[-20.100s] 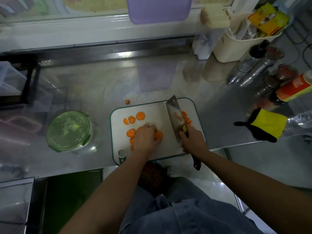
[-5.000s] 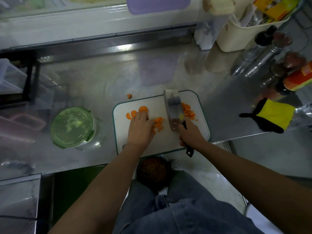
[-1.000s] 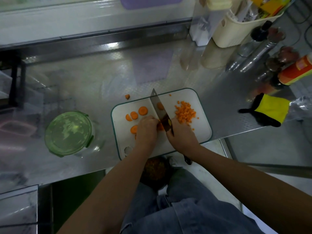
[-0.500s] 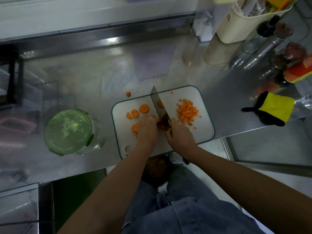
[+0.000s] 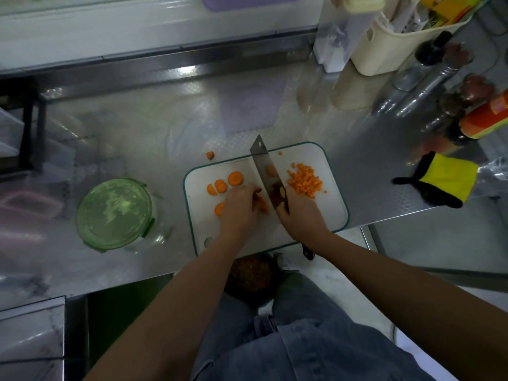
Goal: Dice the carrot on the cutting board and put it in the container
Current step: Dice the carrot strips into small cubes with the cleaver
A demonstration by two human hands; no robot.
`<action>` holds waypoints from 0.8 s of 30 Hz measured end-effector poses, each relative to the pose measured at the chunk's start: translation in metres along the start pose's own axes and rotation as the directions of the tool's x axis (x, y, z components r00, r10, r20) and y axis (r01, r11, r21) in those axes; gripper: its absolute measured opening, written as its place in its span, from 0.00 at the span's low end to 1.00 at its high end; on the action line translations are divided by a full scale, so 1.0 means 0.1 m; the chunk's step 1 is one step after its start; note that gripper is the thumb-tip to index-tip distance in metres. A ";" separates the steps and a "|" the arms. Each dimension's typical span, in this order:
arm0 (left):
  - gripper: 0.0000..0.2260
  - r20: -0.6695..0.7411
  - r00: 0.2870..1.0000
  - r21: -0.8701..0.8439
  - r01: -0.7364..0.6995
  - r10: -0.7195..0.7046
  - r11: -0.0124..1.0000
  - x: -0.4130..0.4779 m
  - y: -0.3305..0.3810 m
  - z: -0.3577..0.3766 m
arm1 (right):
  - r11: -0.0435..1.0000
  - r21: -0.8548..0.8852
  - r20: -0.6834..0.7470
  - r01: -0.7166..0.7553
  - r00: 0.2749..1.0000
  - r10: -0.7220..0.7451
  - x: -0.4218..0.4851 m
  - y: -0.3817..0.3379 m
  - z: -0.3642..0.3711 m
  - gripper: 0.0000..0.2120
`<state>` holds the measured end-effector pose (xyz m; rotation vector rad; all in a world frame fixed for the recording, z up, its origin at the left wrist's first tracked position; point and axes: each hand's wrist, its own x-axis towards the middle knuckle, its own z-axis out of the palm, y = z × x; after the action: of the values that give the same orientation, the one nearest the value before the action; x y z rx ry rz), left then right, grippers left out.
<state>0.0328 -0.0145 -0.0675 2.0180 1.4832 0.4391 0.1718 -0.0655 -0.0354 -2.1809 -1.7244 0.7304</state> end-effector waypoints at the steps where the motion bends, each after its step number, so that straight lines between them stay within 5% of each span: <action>1: 0.11 -0.003 1.000 0.012 -0.008 0.008 1.000 -0.02 0.00 -0.01 | 1.000 0.001 -0.004 0.010 1.000 -0.010 -0.01 -0.01 -0.01 0.08; 8: 0.13 -0.091 0.982 0.261 -0.135 0.163 0.956 -0.07 -0.03 -0.10 | 0.998 0.055 -0.021 0.024 1.000 -0.023 -0.08 -0.09 -0.01 0.05; 17: 0.02 -0.049 0.999 0.323 0.006 0.011 0.946 -0.05 -0.07 -0.02 | 1.000 0.013 0.024 0.009 1.000 -0.009 -0.15 -0.10 0.04 0.11; 24: 0.04 -0.055 0.998 0.299 0.039 -0.023 0.954 -0.03 -0.04 0.00 | 1.000 -0.005 0.054 0.006 0.999 -0.006 -0.15 -0.11 0.10 0.15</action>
<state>0.0294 -0.0163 -0.0698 2.2252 1.6959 0.2658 0.1549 -0.0785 -0.0351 -2.1775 -1.7603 0.7903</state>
